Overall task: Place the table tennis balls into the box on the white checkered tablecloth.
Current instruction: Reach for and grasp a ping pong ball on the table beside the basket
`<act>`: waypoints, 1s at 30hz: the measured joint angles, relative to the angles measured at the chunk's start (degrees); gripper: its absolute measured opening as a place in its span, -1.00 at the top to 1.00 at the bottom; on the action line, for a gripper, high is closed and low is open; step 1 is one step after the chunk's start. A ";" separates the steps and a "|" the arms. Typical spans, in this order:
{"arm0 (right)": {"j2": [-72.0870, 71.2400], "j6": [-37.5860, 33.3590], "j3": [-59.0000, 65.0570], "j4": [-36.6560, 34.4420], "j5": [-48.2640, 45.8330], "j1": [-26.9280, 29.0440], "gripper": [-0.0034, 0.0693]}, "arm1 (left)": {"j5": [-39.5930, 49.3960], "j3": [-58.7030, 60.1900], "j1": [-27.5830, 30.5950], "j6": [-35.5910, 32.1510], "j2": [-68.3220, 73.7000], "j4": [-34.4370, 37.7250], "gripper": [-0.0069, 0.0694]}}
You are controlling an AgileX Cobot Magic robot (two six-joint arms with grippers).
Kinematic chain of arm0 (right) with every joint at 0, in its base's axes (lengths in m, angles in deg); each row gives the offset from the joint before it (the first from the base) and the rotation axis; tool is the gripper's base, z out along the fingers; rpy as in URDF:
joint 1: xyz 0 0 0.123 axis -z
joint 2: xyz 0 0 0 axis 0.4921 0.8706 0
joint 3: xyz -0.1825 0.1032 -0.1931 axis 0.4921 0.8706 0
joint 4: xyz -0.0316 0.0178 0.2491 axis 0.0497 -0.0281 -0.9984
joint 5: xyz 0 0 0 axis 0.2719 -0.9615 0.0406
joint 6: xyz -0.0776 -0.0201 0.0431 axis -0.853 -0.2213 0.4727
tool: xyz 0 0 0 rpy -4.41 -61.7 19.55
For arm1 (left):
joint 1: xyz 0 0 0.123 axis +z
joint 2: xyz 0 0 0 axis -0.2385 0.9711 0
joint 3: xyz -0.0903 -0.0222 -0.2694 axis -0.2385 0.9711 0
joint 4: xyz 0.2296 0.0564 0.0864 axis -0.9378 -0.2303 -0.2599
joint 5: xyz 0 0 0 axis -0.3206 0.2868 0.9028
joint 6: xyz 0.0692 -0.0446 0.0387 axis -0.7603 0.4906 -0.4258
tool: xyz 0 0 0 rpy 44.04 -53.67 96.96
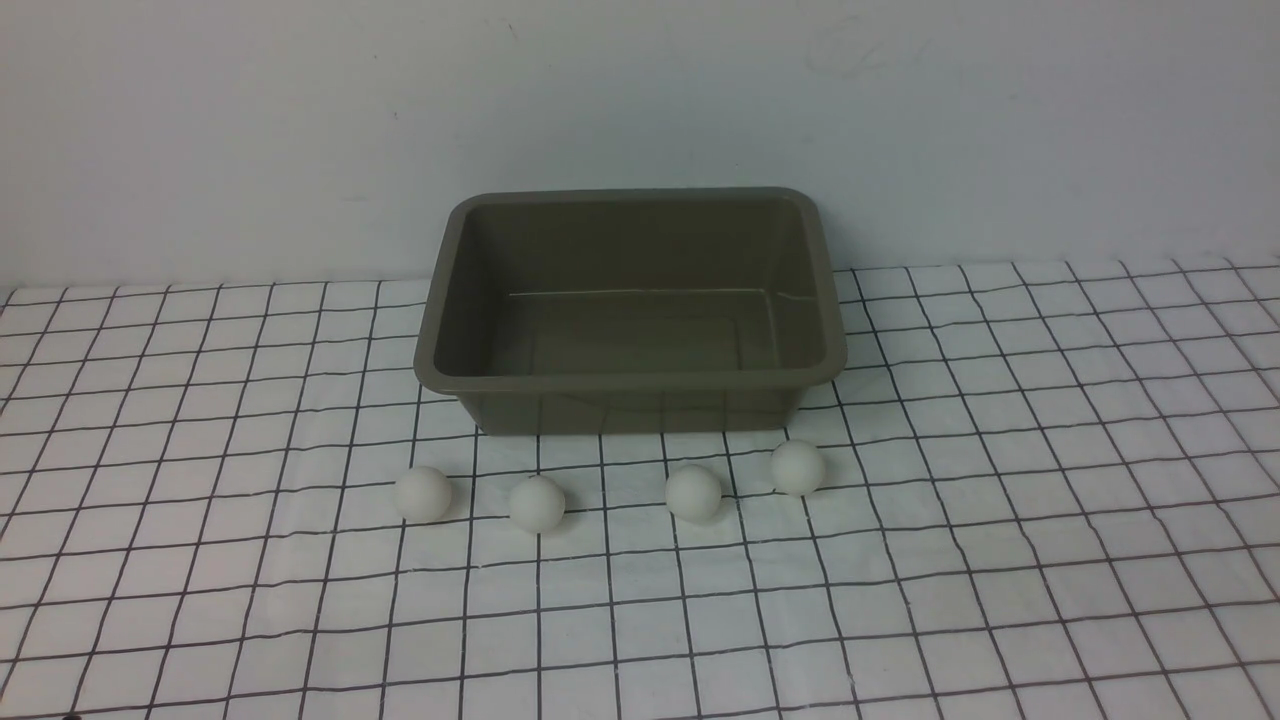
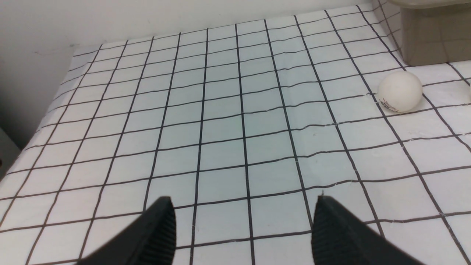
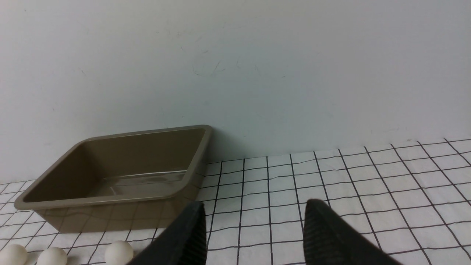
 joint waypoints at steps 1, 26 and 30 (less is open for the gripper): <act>0.00 0.05 0.00 -0.46 0.00 0.00 -0.01 | -0.06 0.00 0.00 0.00 0.00 0.08 -0.35; 0.00 -2.33 0.00 -3.39 -2.40 0.00 -0.01 | -18.32 0.18 0.00 2.67 0.00 36.68 -0.35; 0.00 -3.52 0.00 -3.73 -2.62 0.00 -0.01 | -15.95 -0.37 0.00 2.41 0.00 40.66 -0.35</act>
